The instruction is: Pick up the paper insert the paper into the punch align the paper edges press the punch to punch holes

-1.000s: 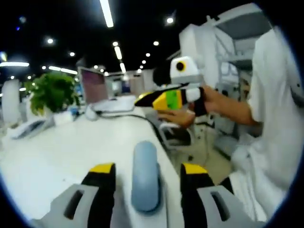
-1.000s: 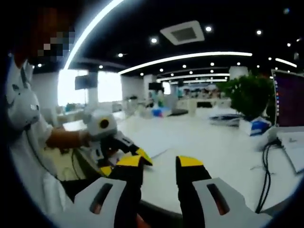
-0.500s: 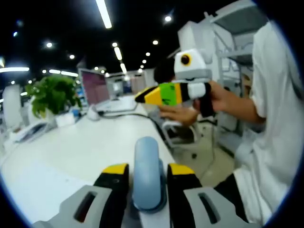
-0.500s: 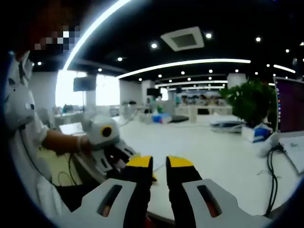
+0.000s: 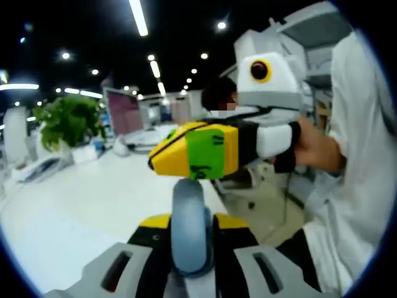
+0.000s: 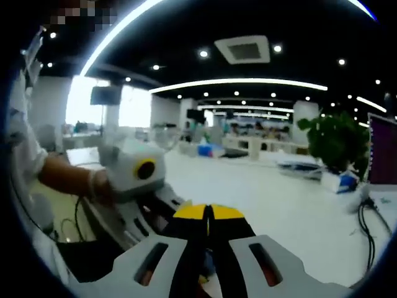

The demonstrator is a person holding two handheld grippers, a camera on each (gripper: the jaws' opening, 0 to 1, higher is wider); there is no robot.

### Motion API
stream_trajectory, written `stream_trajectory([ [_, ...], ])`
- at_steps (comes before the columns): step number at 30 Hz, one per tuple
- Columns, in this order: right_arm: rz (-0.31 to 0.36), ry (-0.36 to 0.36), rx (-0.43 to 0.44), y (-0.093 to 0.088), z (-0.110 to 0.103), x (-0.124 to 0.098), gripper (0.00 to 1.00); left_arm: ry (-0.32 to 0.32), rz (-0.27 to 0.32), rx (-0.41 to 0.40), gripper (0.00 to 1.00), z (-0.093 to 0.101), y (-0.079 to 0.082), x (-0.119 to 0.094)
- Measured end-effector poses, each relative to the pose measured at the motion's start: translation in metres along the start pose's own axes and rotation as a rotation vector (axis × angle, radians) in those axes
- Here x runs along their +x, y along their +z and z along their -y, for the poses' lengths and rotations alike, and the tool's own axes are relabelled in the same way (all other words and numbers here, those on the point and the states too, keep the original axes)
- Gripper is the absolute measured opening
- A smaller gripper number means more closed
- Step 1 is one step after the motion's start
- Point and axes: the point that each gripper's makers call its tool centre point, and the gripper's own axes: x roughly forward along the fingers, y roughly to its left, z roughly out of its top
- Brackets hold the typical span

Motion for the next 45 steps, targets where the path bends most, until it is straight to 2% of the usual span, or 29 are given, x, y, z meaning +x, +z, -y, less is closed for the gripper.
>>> stream_trajectory([
  [2,-0.038,-0.018,-0.002,-0.008,0.0,0.0,0.04,-0.001,0.0,0.001,0.26,0.0,0.0,0.0],
  [3,-0.018,-0.015,-0.014,-0.005,0.0,-0.001,0.04,-0.001,0.0,0.0,0.26,0.0,0.0,0.0],
  [13,-0.024,-0.076,0.009,-0.017,0.009,-0.004,0.02,-0.003,-0.001,-0.004,0.25,0.0,0.0,0.0],
  [17,-0.015,-0.075,0.022,-0.015,0.007,-0.002,0.01,-0.002,-0.003,-0.004,0.25,0.0,0.0,0.0],
  [20,-0.055,-0.075,0.047,-0.033,0.009,0.004,0.01,0.001,-0.005,-0.005,0.25,-0.001,-0.001,0.001],
  [21,-0.031,-0.059,0.123,-0.034,0.008,0.002,0.01,0.002,-0.005,-0.005,0.25,-0.001,-0.001,0.001],
  [24,-0.011,-0.076,0.14,-0.034,0.011,0.002,0.01,0.005,-0.006,-0.007,0.25,-0.002,-0.001,0.001],
  [26,0.019,-0.065,0.274,-0.041,0.013,0.001,0.0,0.005,-0.007,-0.008,0.25,-0.002,-0.001,0.001],
  [27,0.03,-0.067,0.233,-0.04,0.015,0.0,0.0,0.005,-0.005,-0.009,0.25,-0.001,-0.001,0.001],
  [34,0.037,-0.077,0.234,-0.037,0.016,0.003,0.01,0.007,-0.006,-0.014,0.25,-0.001,-0.001,0.002],
  [35,0.034,-0.076,0.219,-0.036,0.015,0.003,0.02,0.006,-0.006,-0.014,0.25,-0.001,-0.001,0.002],
  [37,0.036,-0.075,0.132,-0.029,0.013,0.003,0.02,0.007,-0.006,-0.015,0.25,-0.001,-0.001,0.002],
  [39,0.043,-0.071,0.104,-0.023,0.01,0.004,0.02,0.008,-0.006,-0.015,0.26,-0.002,-0.001,0.002],
  [43,0.09,-0.017,0.057,0.002,0.0,0.007,0.03,0.012,-0.007,-0.017,0.26,-0.002,-0.001,0.002],
  [45,0.066,0.021,0.098,0.003,-0.006,0.01,0.04,0.011,-0.014,-0.025,0.29,-0.002,-0.002,0.002],
])
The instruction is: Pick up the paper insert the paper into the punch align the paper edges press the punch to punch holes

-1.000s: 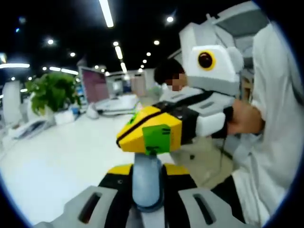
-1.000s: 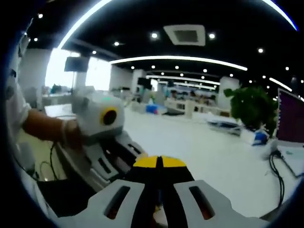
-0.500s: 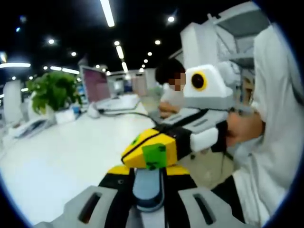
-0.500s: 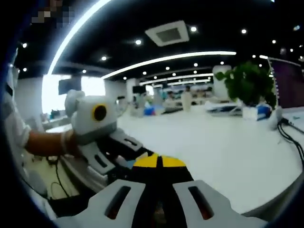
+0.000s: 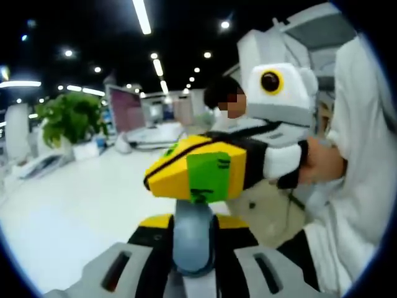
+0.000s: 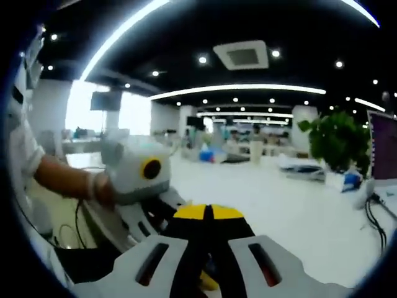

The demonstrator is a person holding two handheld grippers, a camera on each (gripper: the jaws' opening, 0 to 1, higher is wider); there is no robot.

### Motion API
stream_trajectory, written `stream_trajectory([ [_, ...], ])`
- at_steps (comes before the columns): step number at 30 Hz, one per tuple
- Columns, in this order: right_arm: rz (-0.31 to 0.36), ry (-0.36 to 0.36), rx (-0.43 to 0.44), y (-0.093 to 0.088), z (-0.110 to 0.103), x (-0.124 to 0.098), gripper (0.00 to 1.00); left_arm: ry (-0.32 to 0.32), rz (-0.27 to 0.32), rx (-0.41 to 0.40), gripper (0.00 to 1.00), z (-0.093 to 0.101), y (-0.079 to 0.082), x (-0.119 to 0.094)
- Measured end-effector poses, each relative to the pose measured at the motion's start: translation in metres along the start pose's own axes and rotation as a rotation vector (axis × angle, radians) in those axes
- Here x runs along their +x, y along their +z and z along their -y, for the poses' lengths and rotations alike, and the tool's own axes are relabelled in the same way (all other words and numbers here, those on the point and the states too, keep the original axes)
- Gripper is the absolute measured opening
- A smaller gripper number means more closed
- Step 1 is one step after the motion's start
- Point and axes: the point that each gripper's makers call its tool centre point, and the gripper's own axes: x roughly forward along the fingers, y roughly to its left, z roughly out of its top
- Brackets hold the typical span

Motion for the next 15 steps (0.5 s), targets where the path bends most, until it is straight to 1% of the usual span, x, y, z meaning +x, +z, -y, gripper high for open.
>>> stream_trajectory([
  [1,0.028,0.023,0.008,0.005,-0.002,0.001,0.04,-0.004,-0.001,-0.01,0.29,0.0,0.0,0.0],
  [2,0.057,0.028,0.041,0.012,0.0,0.0,0.04,-0.003,0.002,-0.016,0.3,0.0,0.0,0.0],
  [3,0.066,0.031,0.066,0.017,0.003,-0.002,0.05,-0.004,0.004,-0.022,0.32,0.0,0.001,-0.001],
  [5,0.069,0.027,0.076,0.026,0.014,-0.011,0.11,-0.013,0.015,-0.041,0.35,0.001,0.004,-0.001],
  [6,0.076,0.018,0.071,0.031,0.02,-0.015,0.18,-0.017,0.029,-0.054,0.37,0.0,0.008,-0.002],
  [7,0.077,0.015,0.062,0.034,0.026,-0.019,0.21,-0.022,0.048,-0.074,0.39,0.0,0.012,-0.003],
  [8,0.078,0.018,0.054,0.038,0.031,-0.025,0.23,-0.021,0.071,-0.099,0.41,-0.001,0.016,-0.004],
  [9,0.08,0.022,0.052,0.04,0.035,-0.028,0.23,-0.016,0.084,-0.106,0.42,-0.004,0.02,-0.006],
  [10,0.086,0.044,0.064,0.044,0.038,-0.033,0.23,-0.006,0.103,-0.118,0.43,-0.008,0.024,-0.009],
  [11,0.087,0.081,0.087,0.047,0.037,-0.038,0.23,0.005,0.121,-0.124,0.44,-0.011,0.029,-0.012],
  [12,0.082,0.124,0.103,0.047,0.038,-0.043,0.23,0.024,0.139,-0.115,0.44,-0.015,0.036,-0.018],
  [13,0.062,0.161,0.124,0.046,0.038,-0.047,0.24,0.048,0.162,-0.1,0.44,-0.019,0.043,-0.023],
  [14,0.048,0.184,0.131,0.044,0.04,-0.051,0.26,0.055,0.164,-0.099,0.45,-0.02,0.045,-0.027],
  [15,0.038,0.211,0.118,0.042,0.04,-0.054,0.31,0.076,0.171,-0.092,0.47,-0.025,0.049,-0.036],
])
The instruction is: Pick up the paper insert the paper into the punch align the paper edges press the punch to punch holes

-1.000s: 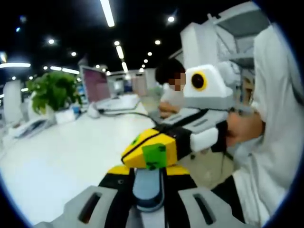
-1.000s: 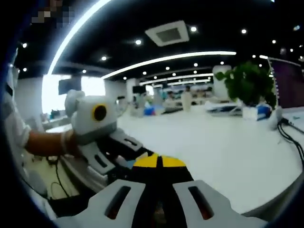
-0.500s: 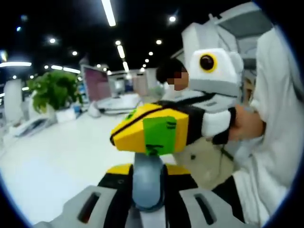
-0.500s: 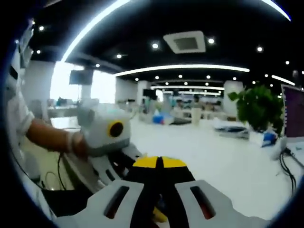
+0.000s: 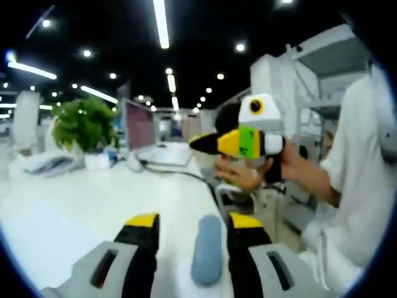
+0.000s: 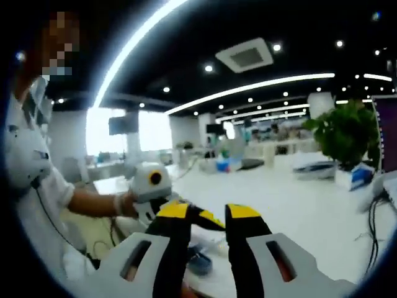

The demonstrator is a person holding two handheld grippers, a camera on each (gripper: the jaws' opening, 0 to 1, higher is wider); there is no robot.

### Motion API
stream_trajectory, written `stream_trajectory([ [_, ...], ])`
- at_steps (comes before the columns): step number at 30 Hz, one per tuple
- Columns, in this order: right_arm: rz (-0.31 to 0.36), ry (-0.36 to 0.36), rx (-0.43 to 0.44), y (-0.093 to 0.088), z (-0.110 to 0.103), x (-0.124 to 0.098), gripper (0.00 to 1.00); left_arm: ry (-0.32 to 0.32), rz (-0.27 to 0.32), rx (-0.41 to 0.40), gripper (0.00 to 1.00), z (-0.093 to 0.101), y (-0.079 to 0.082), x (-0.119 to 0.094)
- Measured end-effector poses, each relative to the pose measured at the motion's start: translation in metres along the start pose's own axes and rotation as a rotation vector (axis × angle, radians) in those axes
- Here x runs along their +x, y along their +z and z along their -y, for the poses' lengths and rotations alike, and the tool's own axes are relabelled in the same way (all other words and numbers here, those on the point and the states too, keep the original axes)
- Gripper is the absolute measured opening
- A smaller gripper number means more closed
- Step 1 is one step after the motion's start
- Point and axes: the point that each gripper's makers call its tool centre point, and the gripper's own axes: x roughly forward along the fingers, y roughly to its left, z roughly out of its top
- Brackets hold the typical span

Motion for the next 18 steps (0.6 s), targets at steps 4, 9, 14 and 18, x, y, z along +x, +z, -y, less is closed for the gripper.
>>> stream_trajectory([
  [4,-0.099,0.041,-0.071,-0.024,0.009,-0.01,0.32,0.061,0.026,-0.011,0.5,-0.018,0.012,-0.029],
  [9,-0.149,0.127,-0.079,-0.045,0.0,-0.009,0.37,0.174,-0.001,-0.069,0.51,-0.053,-0.002,-0.072],
  [14,-0.182,0.184,-0.092,-0.059,-0.008,0.0,0.42,0.246,-0.049,-0.085,0.54,-0.071,-0.027,-0.097],
  [18,-0.212,0.232,-0.1,-0.068,-0.012,0.003,0.43,0.277,-0.08,-0.103,0.58,-0.079,-0.043,-0.108],
])
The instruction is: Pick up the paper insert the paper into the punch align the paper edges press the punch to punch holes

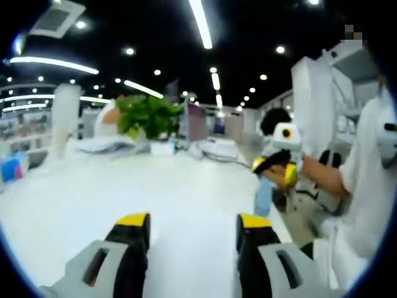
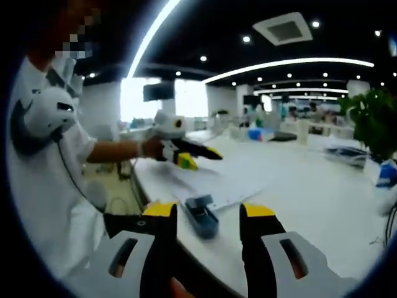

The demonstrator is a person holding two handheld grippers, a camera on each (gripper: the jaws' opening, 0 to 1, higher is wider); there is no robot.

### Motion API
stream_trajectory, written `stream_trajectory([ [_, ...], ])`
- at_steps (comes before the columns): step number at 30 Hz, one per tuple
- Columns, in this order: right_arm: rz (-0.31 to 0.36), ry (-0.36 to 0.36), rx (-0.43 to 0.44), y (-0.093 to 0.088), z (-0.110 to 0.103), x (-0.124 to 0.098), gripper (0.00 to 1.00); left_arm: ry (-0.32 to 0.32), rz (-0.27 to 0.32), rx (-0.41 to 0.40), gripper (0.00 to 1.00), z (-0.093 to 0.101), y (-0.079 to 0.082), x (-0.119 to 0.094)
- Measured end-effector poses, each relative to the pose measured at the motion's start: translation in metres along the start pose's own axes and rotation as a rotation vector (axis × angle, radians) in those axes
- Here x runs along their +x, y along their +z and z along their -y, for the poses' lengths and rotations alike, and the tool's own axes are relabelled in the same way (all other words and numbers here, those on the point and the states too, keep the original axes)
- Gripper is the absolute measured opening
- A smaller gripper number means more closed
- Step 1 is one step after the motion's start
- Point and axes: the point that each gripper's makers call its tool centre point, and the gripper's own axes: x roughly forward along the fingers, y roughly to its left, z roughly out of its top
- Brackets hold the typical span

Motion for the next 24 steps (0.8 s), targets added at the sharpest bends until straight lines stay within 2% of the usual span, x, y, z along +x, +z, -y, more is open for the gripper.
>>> stream_trajectory([
  [2,-0.013,0.027,-0.012,-0.004,-0.002,0.003,0.43,0.012,-0.043,-0.001,0.58,-0.005,-0.015,-0.004],
  [7,-0.051,0.091,-0.004,-0.016,-0.001,0.012,0.4,0.026,-0.065,-0.009,0.54,-0.011,-0.028,-0.01],
  [9,-0.068,0.114,0.002,-0.022,0.0,0.016,0.39,0.037,-0.095,0.003,0.54,-0.013,-0.035,-0.012],
  [13,-0.094,0.143,0.001,-0.031,0.0,0.022,0.37,0.039,-0.085,0.039,0.55,-0.009,-0.033,-0.013],
  [19,-0.144,0.169,-0.031,-0.04,-0.002,0.031,0.34,0.047,-0.08,0.047,0.54,-0.011,-0.032,-0.013],
  [22,-0.159,0.182,-0.045,-0.042,-0.004,0.035,0.26,0.052,-0.08,0.046,0.52,-0.013,-0.032,-0.012],
  [24,-0.159,0.195,-0.047,-0.042,-0.008,0.036,0.24,0.056,-0.082,0.045,0.52,-0.014,-0.032,-0.012],
])
